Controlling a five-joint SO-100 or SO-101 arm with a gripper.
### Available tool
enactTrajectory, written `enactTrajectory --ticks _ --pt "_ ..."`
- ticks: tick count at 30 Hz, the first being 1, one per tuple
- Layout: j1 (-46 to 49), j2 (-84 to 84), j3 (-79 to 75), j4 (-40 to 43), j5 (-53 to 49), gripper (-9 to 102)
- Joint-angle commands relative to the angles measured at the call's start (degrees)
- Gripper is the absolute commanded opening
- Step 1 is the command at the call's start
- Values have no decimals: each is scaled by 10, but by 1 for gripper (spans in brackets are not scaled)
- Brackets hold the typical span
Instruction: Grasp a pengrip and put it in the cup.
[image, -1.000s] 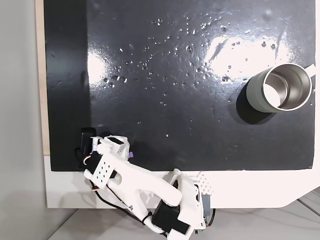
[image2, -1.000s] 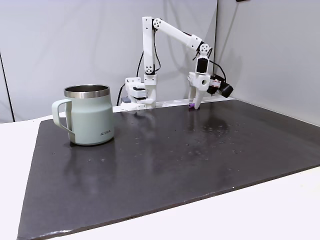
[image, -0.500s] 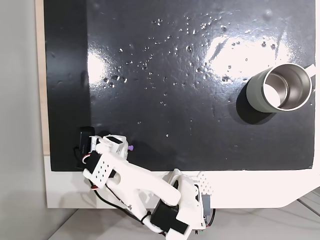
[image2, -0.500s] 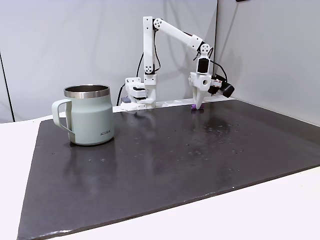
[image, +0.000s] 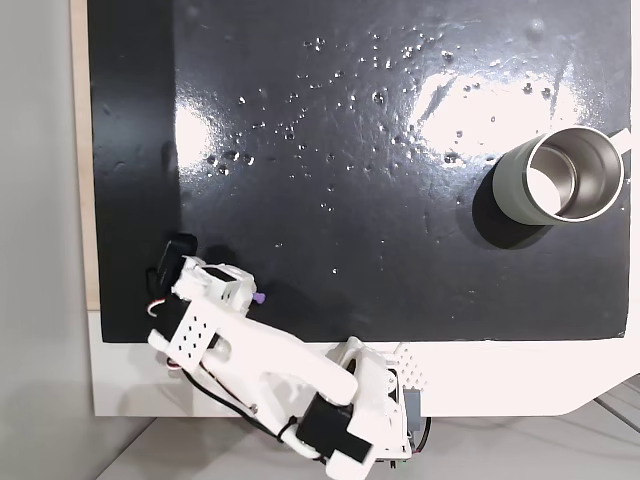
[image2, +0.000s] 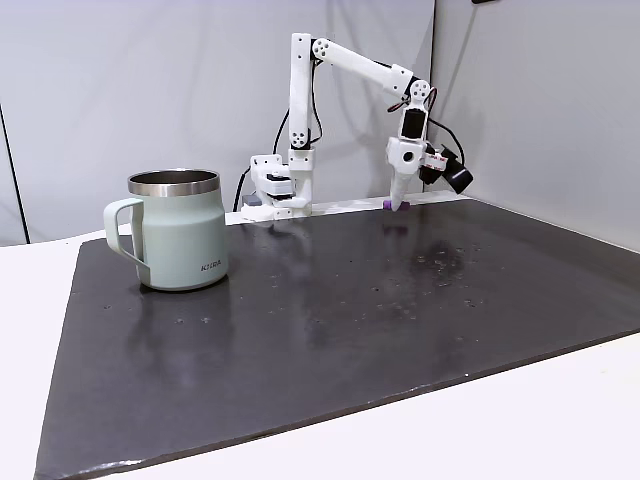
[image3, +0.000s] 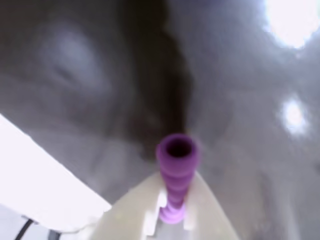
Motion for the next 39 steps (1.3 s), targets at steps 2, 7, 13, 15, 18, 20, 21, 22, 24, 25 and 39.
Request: enactTrajectory --ticks 2,7,13,15,18,20,21,22,24,25,39 --pt "75 50 -111 85 34 1" --pt "158 76 -229 213 47 1" --pt "289 177 -243 241 11 1" --pt "337 197 -255 242 8 1" --pt "418 220 -273 239 -4 1" --pt "477 244 -272 221 -21 1" --pt "506 256 -269 208 -30 1" --pt "537 270 -262 189 -40 1" --pt "596 304 -229 127 -59 1" --pt "624 322 -204 90 -68 1" --pt "904 403 -37 -200 -81 0"
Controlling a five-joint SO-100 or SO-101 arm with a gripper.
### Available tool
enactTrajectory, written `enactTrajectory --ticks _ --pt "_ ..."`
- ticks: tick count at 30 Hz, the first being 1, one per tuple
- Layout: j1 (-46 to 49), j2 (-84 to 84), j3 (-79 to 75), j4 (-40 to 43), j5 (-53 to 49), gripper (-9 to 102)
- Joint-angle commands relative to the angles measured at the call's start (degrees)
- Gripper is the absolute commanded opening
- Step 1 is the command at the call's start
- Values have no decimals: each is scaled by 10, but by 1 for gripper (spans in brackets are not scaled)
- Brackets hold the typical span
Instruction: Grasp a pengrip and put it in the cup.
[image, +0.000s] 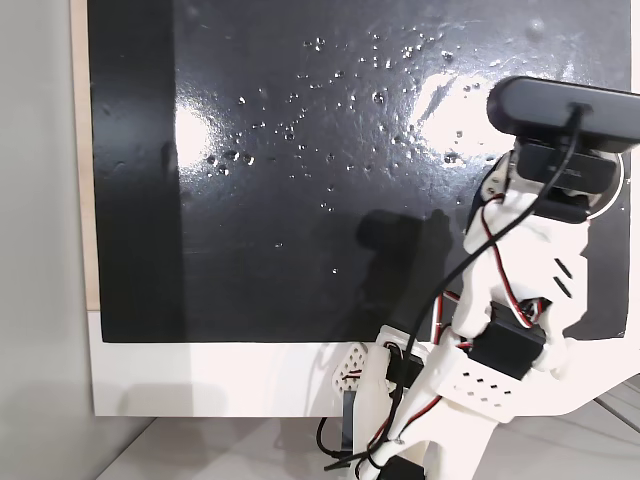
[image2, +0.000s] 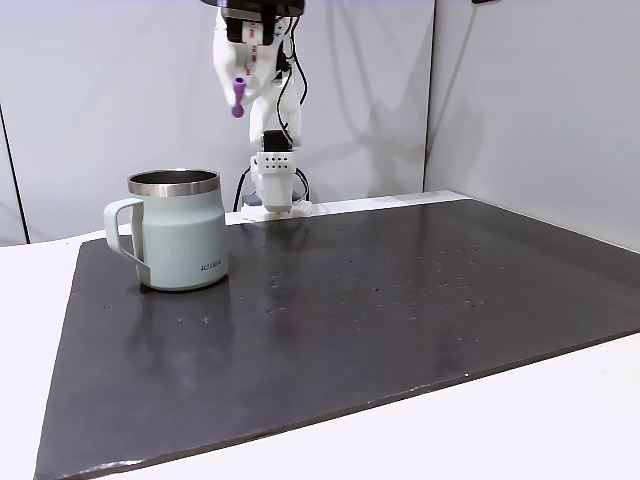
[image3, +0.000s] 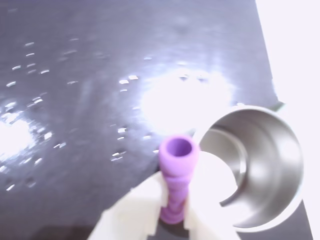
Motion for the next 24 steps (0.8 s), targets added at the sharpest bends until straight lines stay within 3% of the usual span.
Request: enactTrajectory --ticks 1,6,14,21,24 --pt "52 25 2 -42 -4 0" --pt "110 25 20 -78 -2 0" --pt "134 11 104 -229 35 0" --pt "131 3 121 -252 46 1" --pt "131 2 127 -257 47 9"
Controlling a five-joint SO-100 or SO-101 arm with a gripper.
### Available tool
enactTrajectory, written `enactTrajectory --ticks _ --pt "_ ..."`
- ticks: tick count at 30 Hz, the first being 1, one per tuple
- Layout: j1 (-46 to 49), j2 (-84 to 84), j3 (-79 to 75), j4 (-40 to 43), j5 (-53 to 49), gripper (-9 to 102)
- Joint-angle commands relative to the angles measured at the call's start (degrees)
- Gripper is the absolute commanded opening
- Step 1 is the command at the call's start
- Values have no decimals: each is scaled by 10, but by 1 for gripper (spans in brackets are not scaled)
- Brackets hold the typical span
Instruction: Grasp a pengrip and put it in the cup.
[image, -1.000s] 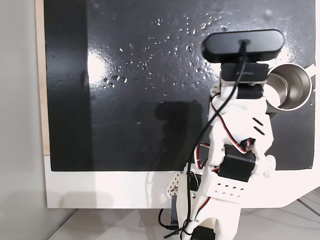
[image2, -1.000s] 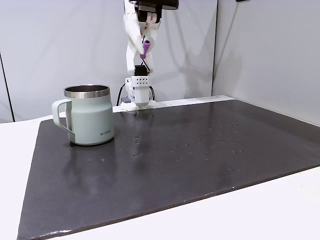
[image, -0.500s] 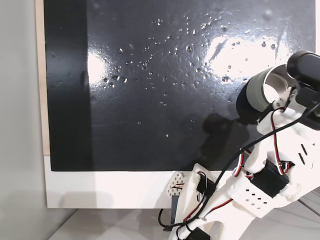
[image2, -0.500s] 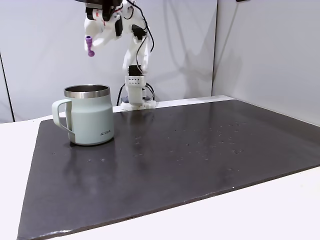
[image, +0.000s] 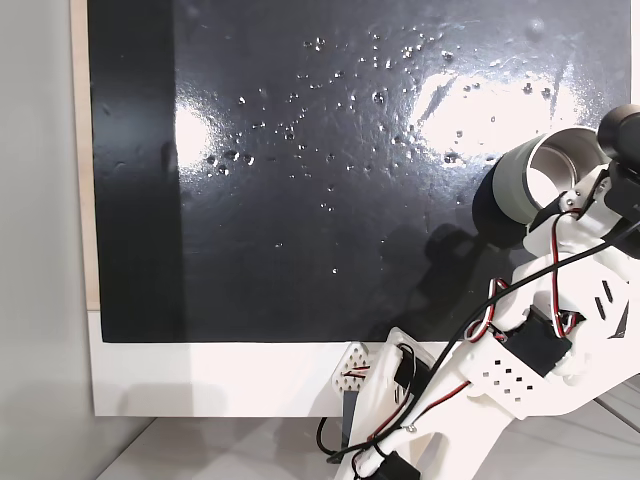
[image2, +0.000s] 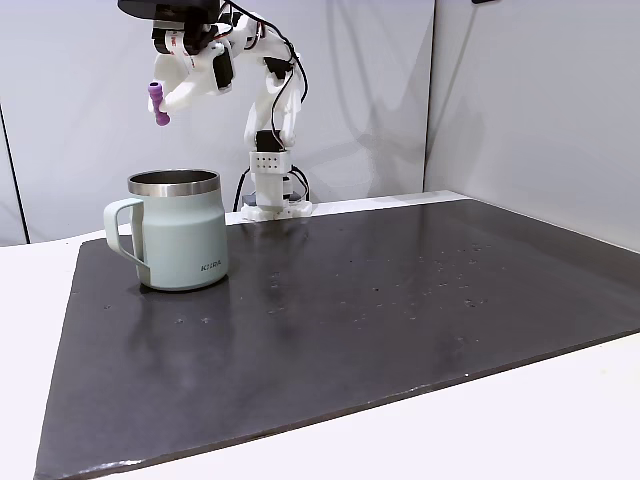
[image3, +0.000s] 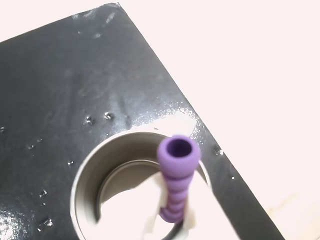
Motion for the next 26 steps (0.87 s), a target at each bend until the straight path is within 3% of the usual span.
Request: enactTrajectory --ticks 1,5,26 --pt "3 1 -2 -23 9 14" --pt "3 3 4 -23 9 28" --pt "1 4 14 -23 3 29"
